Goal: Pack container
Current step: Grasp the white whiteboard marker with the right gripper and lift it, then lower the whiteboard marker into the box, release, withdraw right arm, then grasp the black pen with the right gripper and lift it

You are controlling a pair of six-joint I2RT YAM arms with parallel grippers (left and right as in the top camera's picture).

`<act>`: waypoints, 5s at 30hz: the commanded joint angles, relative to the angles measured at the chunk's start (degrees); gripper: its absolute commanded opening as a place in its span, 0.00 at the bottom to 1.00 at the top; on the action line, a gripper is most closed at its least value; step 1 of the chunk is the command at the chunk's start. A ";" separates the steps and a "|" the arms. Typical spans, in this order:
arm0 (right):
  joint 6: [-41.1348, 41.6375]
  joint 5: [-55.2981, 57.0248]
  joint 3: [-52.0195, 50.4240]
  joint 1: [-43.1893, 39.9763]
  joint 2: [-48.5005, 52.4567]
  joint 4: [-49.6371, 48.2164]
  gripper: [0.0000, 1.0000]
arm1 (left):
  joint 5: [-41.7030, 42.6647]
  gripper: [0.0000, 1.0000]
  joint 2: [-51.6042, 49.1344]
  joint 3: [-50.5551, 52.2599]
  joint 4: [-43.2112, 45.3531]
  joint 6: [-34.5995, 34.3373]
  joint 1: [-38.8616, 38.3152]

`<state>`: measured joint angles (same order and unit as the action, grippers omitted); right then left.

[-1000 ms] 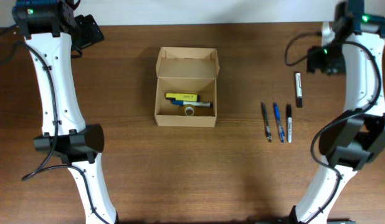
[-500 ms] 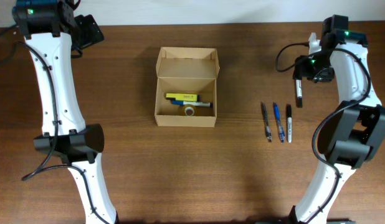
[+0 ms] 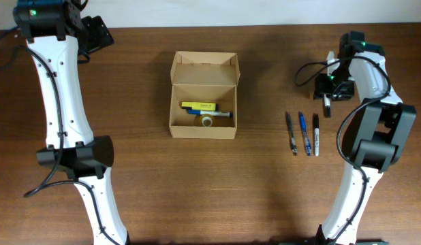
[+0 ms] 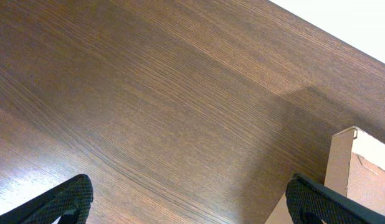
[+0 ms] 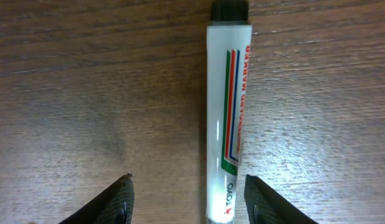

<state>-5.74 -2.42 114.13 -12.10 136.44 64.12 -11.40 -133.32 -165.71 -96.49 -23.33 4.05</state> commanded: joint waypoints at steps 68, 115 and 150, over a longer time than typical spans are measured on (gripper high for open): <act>-41.27 -2.89 9.31 44.37 -5.09 0.31 0.04 | -0.22 1.00 -0.20 -0.68 -0.17 0.31 0.20; -2.97 5.07 5.40 20.48 -37.03 3.54 0.39 | -0.22 1.00 -0.20 -0.68 -0.17 0.31 0.20; 7.30 -0.70 -46.45 14.38 -29.86 -15.39 0.41 | -0.22 1.00 -0.20 -0.68 -0.17 0.31 0.20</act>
<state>1.30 -3.11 68.03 1.98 106.15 49.21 -11.40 -133.32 -165.71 -96.49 -23.33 4.05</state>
